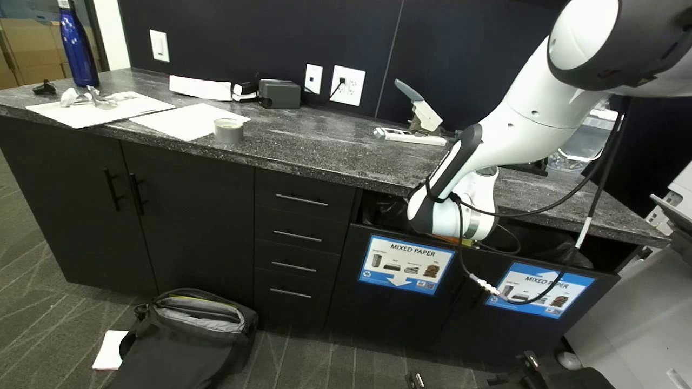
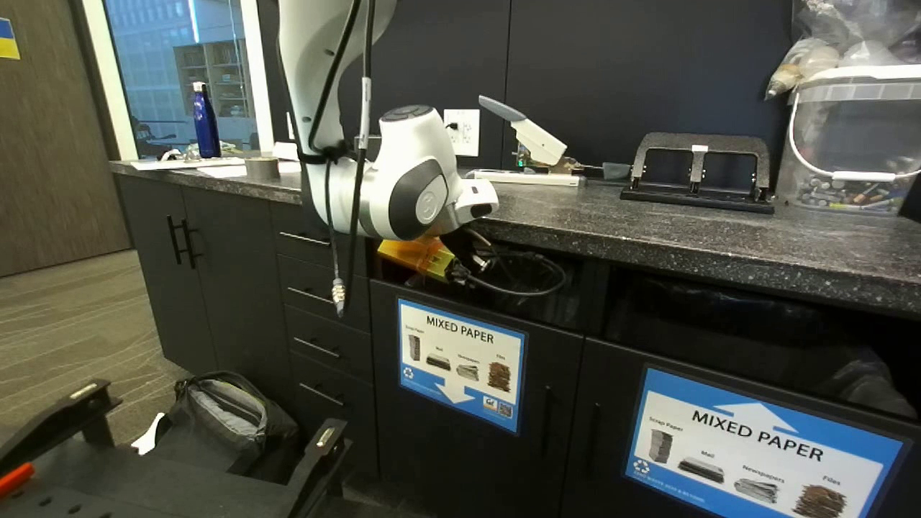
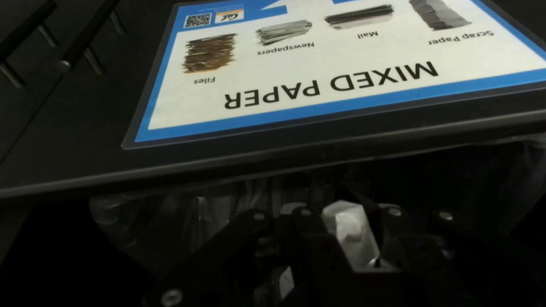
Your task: Pick the papers on the counter and put them in the recycle bin
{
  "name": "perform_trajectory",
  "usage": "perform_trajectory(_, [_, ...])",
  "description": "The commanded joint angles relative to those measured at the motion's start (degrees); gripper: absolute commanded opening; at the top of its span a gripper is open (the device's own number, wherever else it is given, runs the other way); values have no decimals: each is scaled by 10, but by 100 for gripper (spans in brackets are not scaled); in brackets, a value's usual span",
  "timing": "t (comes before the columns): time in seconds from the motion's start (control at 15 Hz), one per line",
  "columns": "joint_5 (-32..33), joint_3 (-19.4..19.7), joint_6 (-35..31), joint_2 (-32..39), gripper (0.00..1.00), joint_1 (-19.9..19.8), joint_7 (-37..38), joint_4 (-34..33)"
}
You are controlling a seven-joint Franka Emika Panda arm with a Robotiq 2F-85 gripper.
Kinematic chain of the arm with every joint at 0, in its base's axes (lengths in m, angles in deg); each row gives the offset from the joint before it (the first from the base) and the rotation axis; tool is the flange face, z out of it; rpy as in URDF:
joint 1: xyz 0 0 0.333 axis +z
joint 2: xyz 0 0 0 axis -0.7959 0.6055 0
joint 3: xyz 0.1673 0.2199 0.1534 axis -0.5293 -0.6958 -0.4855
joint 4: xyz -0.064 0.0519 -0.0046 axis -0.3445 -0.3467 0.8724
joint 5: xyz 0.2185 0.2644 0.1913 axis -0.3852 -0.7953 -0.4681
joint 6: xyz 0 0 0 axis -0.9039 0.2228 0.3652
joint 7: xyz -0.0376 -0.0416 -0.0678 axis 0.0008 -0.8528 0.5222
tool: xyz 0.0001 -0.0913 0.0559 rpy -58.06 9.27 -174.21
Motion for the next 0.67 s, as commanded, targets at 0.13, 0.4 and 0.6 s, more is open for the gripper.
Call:
perform_trajectory(0.13, [-38, 22, -14, 26, 40, 29, 3, -33])
perform_trajectory(0.4, [-42, 29, -6, 34, 62, 36, 0, -45])
perform_trajectory(0.6, [-41, 32, 2, 37, 85, 40, -2, -48])
